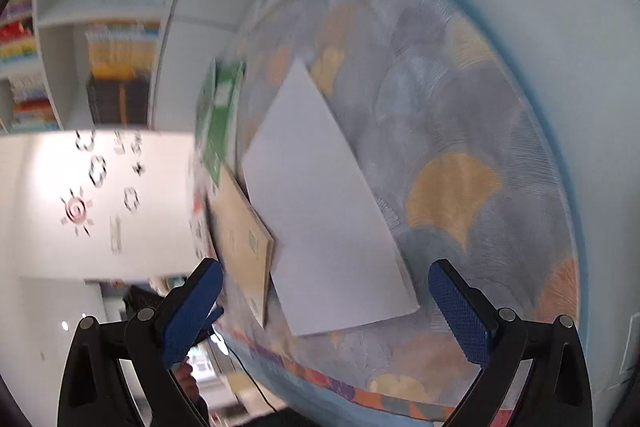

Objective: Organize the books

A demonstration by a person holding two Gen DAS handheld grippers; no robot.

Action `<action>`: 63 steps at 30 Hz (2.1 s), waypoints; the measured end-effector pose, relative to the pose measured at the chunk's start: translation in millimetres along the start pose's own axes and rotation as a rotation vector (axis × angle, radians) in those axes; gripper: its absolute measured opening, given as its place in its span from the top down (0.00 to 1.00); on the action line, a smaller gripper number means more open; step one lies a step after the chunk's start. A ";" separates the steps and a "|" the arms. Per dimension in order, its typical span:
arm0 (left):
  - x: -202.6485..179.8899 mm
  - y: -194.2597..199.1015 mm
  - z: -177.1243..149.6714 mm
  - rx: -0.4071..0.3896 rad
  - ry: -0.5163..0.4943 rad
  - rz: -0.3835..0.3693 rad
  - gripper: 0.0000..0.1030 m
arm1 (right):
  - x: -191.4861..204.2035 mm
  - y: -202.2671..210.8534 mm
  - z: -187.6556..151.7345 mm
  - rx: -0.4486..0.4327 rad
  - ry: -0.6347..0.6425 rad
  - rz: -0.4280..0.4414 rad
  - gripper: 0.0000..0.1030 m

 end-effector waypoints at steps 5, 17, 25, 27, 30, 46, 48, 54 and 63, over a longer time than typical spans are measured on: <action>9.8 8.7 -1.1 -0.033 0.046 -0.008 0.09 | 68.1 -40.2 -19.2 0.143 0.176 0.107 0.00; 55.7 23.4 -11.3 -0.047 0.173 -0.009 0.05 | 111.1 -180.1 -27.9 0.409 0.195 0.009 0.00; 45.9 47.1 6.1 -0.091 0.122 -0.003 0.05 | 114.6 -207.3 -30.5 0.351 0.126 0.006 0.49; 37.6 53.1 7.2 -0.099 0.074 0.018 0.04 | 130.1 -197.4 -28.6 0.278 0.238 -0.052 0.48; 34.1 53.2 11.3 -0.093 0.035 0.011 0.04 | 153.7 -205.4 -13.1 0.252 0.465 -0.252 0.28; 40.6 49.6 28.4 -0.065 0.046 -0.062 0.04 | 132.7 -303.3 -4.2 0.584 0.168 0.023 0.65; 40.1 53.7 28.9 -0.075 0.043 -0.064 0.04 | 138.2 -304.0 -14.7 0.559 0.239 0.013 0.60; 52.3 77.8 25.1 -0.143 0.082 -0.066 0.04 | 148.2 -323.2 -45.3 0.615 0.156 0.155 0.65; 42.7 84.5 18.2 -0.161 0.066 -0.136 0.04 | 131.5 -185.9 -44.8 0.171 -0.056 0.373 0.94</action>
Point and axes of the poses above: each gripper's, at about its wrist camera, not at the fingertips, and y roughly against the way its jaws point, x to its left, z to its top, the point moved 4 cm from there along -y, roughly the way its jaws point, and after that the axes turned 7 degrees about x, right-handed, at the moved point
